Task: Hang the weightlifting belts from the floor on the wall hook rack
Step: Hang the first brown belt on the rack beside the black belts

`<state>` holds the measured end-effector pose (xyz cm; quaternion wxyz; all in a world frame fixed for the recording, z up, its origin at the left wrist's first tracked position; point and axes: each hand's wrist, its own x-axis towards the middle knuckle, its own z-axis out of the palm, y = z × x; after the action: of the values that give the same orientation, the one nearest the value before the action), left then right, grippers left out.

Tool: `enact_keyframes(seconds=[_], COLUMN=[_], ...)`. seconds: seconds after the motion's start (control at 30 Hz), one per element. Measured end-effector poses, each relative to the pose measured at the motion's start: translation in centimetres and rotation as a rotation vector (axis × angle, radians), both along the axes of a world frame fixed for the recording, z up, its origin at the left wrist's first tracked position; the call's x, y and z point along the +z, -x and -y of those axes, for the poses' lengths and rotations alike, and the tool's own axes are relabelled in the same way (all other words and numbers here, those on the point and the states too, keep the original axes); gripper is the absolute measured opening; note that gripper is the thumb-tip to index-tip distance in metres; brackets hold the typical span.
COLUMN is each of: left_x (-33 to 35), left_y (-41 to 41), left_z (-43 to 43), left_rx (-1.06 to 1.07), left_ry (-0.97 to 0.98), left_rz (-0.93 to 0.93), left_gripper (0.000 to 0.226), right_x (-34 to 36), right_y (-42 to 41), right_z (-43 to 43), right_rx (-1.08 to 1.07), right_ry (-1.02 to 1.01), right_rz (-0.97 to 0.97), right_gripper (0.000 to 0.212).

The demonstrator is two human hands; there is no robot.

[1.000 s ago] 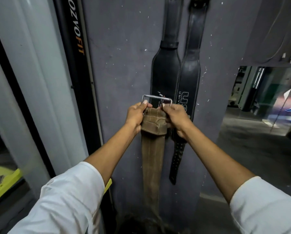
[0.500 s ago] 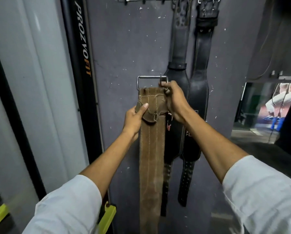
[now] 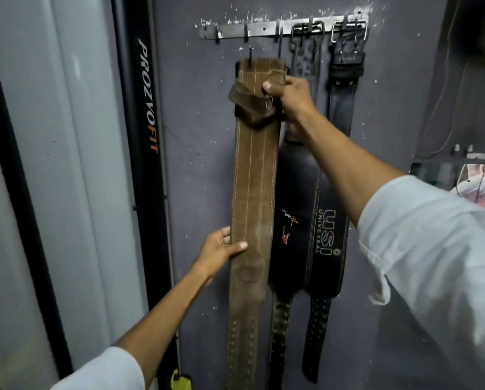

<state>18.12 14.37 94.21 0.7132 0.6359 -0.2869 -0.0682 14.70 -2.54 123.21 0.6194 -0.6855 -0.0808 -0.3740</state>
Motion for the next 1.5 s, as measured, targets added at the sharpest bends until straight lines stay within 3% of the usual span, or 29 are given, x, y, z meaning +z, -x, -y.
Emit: enact_keyframes(seconds=[0.2,0.3,0.37,0.43,0.53,0.63,0.83,1.0,1.13,1.37,1.5], left_x=[-7.1,-7.0,-3.7,1.5,12.0,21.7,28.3,28.3,28.8,32.0,32.9], left_y=[-2.5,-2.5,-1.8,-0.9,-1.4,-1.7,-1.0,-1.8,-1.8,-1.5,-1.5], left_z=[-0.4,-0.8,-0.7,-0.9,-1.2,-1.2,1.9,5.3,6.6,6.4,6.2], left_rx=[0.063,0.029,-0.048,-0.076,-0.019,-0.029,0.005,0.282,0.298,0.312,0.287], left_ry=[-0.342,-0.401,-0.332,-0.131,0.155,0.245,0.274,0.353,0.409,0.412,0.416], left_rz=[0.014,-0.01,-0.014,-0.022,-0.045,-0.003,-0.088,-0.122,-0.108,-0.016,0.022], left_gripper=[0.032,0.037,0.045,0.052,0.085,0.098,0.054,0.028,0.024,0.039,0.042], right_x=[6.5,7.1,6.9,6.2,4.5,2.0,-2.9,-6.8,-14.6,-29.1,-33.3], right_y=[1.7,1.9,1.5,1.0,0.4,-0.3,-0.3,1.3,4.1,4.6,3.9], right_z=[-0.3,-0.3,-0.4,-0.4,0.1,0.3,2.0,2.6,2.8,4.3,5.3], right_rx=[0.012,0.039,0.058,0.099,0.169,0.244,0.322,0.299,0.309,0.222,0.244], right_ry=[0.047,0.064,0.043,0.014,0.011,0.039,0.103,0.004,-0.054,0.159,0.321], right_rz=[0.081,0.097,0.104,0.095,0.068,0.021,-0.066,-0.02,-0.163,-0.453,-0.665], right_gripper=[0.016,0.019,0.02,0.022,0.02,0.022,0.027,0.032,0.043,0.038,0.043])
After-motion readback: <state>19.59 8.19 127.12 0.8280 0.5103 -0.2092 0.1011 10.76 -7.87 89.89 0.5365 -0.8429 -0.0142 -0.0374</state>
